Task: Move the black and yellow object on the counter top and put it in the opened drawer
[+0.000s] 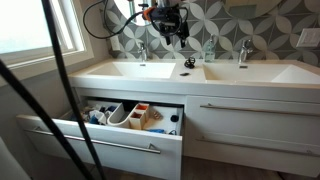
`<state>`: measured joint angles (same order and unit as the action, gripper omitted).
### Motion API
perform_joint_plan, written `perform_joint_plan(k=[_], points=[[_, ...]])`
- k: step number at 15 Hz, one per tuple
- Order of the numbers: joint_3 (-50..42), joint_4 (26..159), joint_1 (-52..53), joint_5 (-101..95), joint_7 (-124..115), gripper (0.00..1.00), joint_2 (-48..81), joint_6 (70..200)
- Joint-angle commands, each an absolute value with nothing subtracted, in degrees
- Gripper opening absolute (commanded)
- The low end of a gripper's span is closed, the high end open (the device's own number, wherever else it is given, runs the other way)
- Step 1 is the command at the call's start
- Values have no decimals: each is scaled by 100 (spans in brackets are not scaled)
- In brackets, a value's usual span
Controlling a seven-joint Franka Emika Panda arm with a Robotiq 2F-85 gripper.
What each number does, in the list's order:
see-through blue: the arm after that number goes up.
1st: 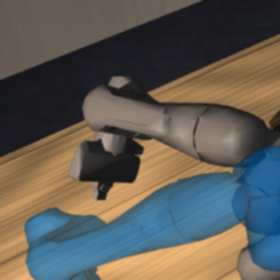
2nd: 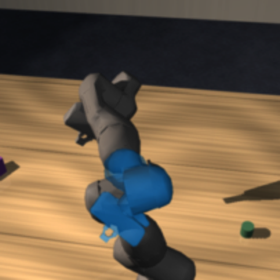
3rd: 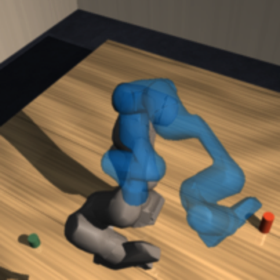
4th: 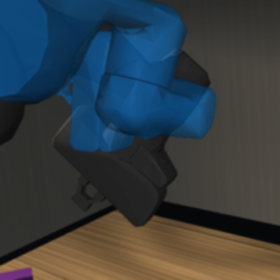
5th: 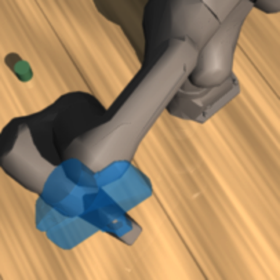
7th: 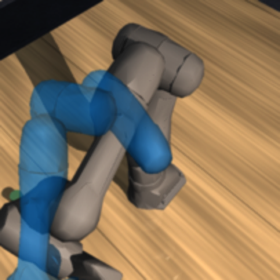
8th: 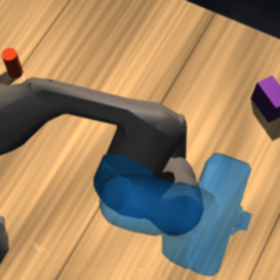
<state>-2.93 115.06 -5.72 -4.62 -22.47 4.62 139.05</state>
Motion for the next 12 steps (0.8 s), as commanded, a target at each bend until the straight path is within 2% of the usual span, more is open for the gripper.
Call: perform_joint_plan(k=[1, 3, 12], points=[[-386, 11493, -486, -440, -2222, 100, 462, 13889], [-386, 11493, -486, -440, -2222, 100, 461, 13888], [-751, 9630, -377, -506, -3094, 100, 2228, 13207]])
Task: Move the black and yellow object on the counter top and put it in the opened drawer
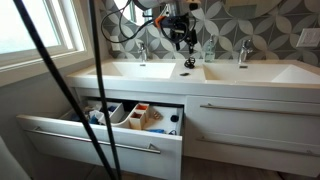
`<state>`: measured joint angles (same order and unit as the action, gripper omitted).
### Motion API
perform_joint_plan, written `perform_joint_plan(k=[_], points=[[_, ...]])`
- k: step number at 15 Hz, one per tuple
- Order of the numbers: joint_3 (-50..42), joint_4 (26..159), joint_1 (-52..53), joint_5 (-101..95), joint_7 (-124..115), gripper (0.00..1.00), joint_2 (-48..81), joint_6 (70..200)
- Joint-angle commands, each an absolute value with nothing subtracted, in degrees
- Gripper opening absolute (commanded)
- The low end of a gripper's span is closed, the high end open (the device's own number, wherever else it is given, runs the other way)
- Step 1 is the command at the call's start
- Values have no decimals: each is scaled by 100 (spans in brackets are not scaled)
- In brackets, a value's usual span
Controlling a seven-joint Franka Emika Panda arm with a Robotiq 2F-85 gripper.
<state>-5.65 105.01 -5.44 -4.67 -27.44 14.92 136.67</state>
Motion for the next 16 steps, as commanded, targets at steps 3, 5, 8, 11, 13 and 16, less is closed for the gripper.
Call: perform_joint_plan(k=[3, 5, 8, 11, 13, 16], points=[[-829, 9036, -325, -364, -3228, 100, 2835, 12834], [-841, 8690, -310, -282, -3262, 100, 3185, 12661], [-868, 8183, -291, -293, -3274, 100, 3697, 12598], [-879, 8454, -285, -268, -3141, 100, 3582, 12739], [-874, 8218, -289, -205, -3142, 100, 3769, 12645], [-872, 8110, -292, -191, -3143, 100, 3819, 12588]])
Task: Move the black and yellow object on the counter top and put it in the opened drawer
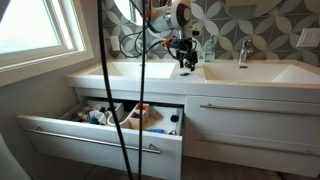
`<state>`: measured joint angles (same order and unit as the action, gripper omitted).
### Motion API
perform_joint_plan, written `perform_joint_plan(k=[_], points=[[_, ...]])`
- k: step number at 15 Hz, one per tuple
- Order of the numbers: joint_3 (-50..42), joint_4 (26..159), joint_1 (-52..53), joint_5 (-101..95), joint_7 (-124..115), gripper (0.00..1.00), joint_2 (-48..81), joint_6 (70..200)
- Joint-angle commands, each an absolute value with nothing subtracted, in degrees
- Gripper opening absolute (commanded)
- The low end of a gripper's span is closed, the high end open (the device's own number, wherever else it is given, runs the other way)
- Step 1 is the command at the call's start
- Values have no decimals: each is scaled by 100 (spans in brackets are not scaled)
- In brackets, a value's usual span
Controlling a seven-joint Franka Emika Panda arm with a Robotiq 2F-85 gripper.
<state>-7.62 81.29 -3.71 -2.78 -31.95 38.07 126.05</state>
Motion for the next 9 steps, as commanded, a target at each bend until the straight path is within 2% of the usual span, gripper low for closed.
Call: perform_joint_plan(k=[1, 9], points=[[-871, 8095, -292, -189, -3143, 100, 3819, 12570], [-812, 7794, -301, -140, -2945, 100, 4136, 12404]])
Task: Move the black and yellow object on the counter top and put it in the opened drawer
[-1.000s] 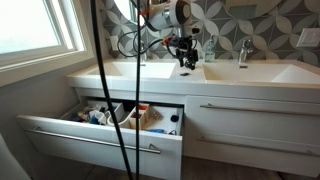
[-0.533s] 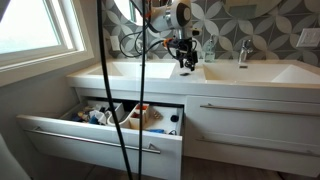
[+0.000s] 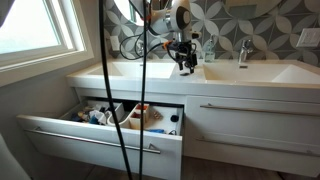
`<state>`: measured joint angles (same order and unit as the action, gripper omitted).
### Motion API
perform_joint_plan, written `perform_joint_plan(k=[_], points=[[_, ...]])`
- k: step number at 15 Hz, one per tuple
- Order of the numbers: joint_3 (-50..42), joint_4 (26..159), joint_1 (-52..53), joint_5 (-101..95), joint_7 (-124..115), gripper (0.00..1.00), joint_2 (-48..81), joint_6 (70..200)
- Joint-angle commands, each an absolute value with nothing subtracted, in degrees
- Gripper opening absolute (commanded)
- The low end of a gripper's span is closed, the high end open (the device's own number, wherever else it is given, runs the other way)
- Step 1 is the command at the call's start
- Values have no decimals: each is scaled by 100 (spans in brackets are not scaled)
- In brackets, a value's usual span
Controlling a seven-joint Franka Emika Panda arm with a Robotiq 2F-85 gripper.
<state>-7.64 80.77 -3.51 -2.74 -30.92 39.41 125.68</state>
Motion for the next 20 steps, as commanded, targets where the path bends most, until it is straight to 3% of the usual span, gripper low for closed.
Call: perform_joint_plan(k=[1, 8, 9, 10, 12, 14, 15, 20], points=[[-815, 7783, -293, -148, -2927, 100, 4160, 12432], [-800, 7559, -279, -118, -2866, 99, 4322, 12240], [-802, 7522, -278, -122, -2859, 88, 4346, 12212], [-800, 7479, -281, -123, -2851, 89, 4367, 12167], [-789, 7372, -298, -114, -2810, 78, 4413, 12082], [-786, 7271, -308, -115, -2776, 79, 4462, 12011], [-789, 7212, -308, -125, -2764, 72, 4493, 11981], [-738, 6924, -359, -97, -2559, 79, 4665, 11829]])
